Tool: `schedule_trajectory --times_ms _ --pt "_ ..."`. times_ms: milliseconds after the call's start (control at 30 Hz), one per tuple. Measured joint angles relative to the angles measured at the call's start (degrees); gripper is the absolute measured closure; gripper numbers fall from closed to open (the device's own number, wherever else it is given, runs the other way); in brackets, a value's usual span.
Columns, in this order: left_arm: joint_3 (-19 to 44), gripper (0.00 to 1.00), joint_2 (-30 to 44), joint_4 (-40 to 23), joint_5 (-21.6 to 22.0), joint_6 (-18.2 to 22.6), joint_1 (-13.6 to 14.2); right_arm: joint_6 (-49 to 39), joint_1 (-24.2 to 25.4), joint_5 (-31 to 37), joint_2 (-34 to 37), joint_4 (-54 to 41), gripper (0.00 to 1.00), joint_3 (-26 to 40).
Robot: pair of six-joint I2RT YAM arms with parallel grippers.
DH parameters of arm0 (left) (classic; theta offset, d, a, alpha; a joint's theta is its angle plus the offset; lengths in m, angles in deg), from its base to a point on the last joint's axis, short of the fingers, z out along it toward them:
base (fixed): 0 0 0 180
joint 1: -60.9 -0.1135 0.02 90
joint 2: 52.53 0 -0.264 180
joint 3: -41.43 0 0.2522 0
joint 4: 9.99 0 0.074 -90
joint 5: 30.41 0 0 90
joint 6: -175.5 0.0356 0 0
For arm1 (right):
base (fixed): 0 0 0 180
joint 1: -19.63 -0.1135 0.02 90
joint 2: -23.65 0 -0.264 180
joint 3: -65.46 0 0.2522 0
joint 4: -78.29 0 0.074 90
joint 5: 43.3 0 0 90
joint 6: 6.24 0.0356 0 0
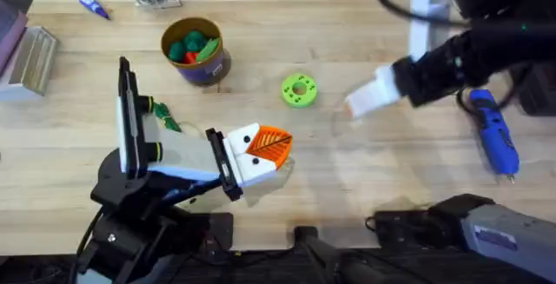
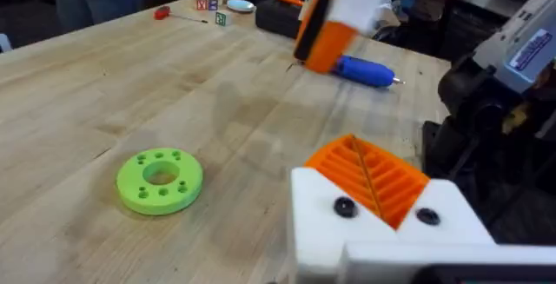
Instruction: Pick up the gripper from the table and insert it into the empty holder that is missing its gripper. Then pick up a screw, insert it into the mounting hole, and use the screwdriver to tighten it. Finally, clean up the table by picking up the vegetable and placing it into the bucket.
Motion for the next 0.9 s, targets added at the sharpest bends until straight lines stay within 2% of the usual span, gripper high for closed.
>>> schedule_trajectory --times_ms 167,300,400,733,900 --pt "0.00 0.993 -0.02 0.00 0.02 0.00 0.00 0.61 15.82 12.14 6.20 3.35 0.105 0.00" --pt "0.00 0.993 0.00 0.00 0.02 0.00 0.00 0.58 26.09 22.12 8.24 6.46 0.105 0.00" --pt "0.00 0.993 -0.01 0.00 0.02 0.00 0.00 -2.51 32.44 26.30 8.38 7.14 0.105 0.00" --pt "0.00 0.993 0.00 0.00 0.02 0.00 0.00 -19.19 48.34 30.24 8.44 7.84 0.105 0.00" --pt "0.00 0.993 -0.02 0.00 0.00 0.00 0.00 -25.17 53.82 28.31 9.12 11.50 0.103 0.00"
